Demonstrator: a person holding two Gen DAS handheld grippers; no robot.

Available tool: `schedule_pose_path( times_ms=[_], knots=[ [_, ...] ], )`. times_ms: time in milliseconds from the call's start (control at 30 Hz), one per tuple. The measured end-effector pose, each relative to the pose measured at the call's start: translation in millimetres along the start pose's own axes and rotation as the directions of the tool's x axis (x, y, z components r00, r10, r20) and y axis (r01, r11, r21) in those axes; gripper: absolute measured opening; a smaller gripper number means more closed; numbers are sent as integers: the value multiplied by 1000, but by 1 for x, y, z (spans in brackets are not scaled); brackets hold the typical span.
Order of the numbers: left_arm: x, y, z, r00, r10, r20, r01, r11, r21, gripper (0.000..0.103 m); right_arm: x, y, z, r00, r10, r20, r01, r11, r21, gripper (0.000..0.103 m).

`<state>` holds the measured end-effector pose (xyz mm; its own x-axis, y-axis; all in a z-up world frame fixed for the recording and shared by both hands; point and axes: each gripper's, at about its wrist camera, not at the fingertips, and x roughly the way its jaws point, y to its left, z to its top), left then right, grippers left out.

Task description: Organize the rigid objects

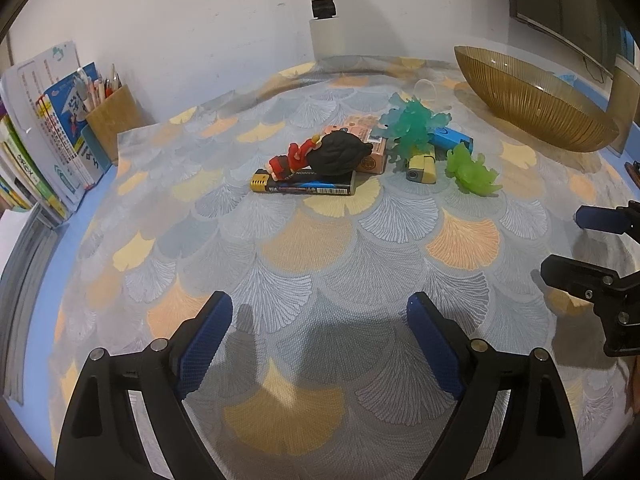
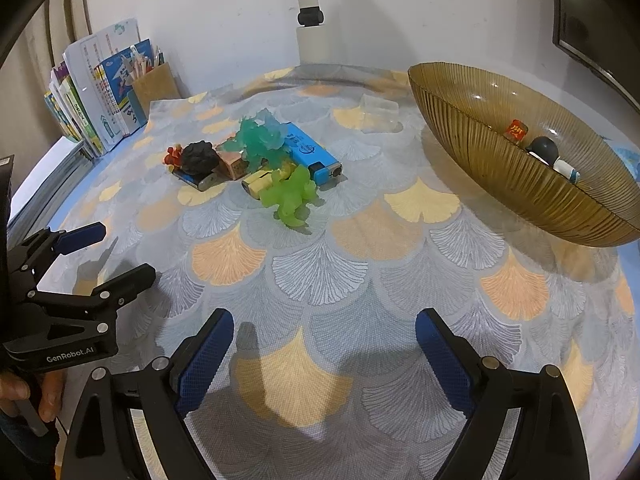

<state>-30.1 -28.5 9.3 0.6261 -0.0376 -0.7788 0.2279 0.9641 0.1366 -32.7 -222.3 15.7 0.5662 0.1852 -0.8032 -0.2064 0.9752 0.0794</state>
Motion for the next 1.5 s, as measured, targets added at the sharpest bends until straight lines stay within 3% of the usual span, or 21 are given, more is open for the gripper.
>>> schedule_pose_path(
  times_ms=[667,800,867,967,1033,1067,1100,1133,1167,1200,1233,1267,1300,1367,1467,1500],
  knots=[
    [-4,-6,-1,1000,2,12,-2,1000,29,88,2,-2,2,1000,-11,-5,11,1000,3,93],
    [-2,4,2,1000,-7,4,7,1000,-25,88,1,-3,1,1000,5,-6,-5,1000,3,96],
    [-7,16,1,999,-46,12,47,996,-74,88,1,-3,1,1000,3,-8,-3,1000,2,98],
    [-11,47,3,983,-181,-6,177,964,-197,88,3,-1,2,999,-26,-24,26,1000,-7,99],
    [-14,61,8,970,-242,12,237,937,-258,88,-8,-6,2,992,-126,11,125,990,61,98],
    [-14,70,13,960,-277,29,273,915,-298,88,-15,-9,3,990,-140,20,137,985,109,98],
    [-11,79,20,949,-313,46,309,885,-349,88,-26,-13,8,995,-82,49,73,983,168,98],
    [-8,83,24,942,-331,53,325,864,-384,88,-32,-11,14,997,-25,75,11,984,179,98],
    [2,88,34,927,-372,51,356,825,-439,88,-35,-8,20,996,-1,89,-14,986,169,98],
    [9,88,40,917,-397,42,370,806,-462,88,-35,3,32,997,-4,82,-6,993,120,98],
    [22,86,49,897,-440,30,396,773,-495,87,-31,11,38,997,-19,69,13,996,85,91],
    [30,84,53,886,-463,33,413,754,-510,87,-26,16,43,997,-33,65,28,997,71,77],
    [38,82,59,878,-477,41,426,739,-522,87,-18,21,47,998,-40,56,36,997,67,74],
    [53,80,68,881,-472,37,413,729,-546,87,2,26,56,1000,-3,15,2,998,59,74],
    [75,75,73,855,-519,23,431,684,-589,86,32,23,67,1000,4,-27,-2,997,72,74],
    [76,74,74,861,-507,36,428,686,-588,86,42,22,70,999,-9,-32,11,997,72,74]
  ],
)
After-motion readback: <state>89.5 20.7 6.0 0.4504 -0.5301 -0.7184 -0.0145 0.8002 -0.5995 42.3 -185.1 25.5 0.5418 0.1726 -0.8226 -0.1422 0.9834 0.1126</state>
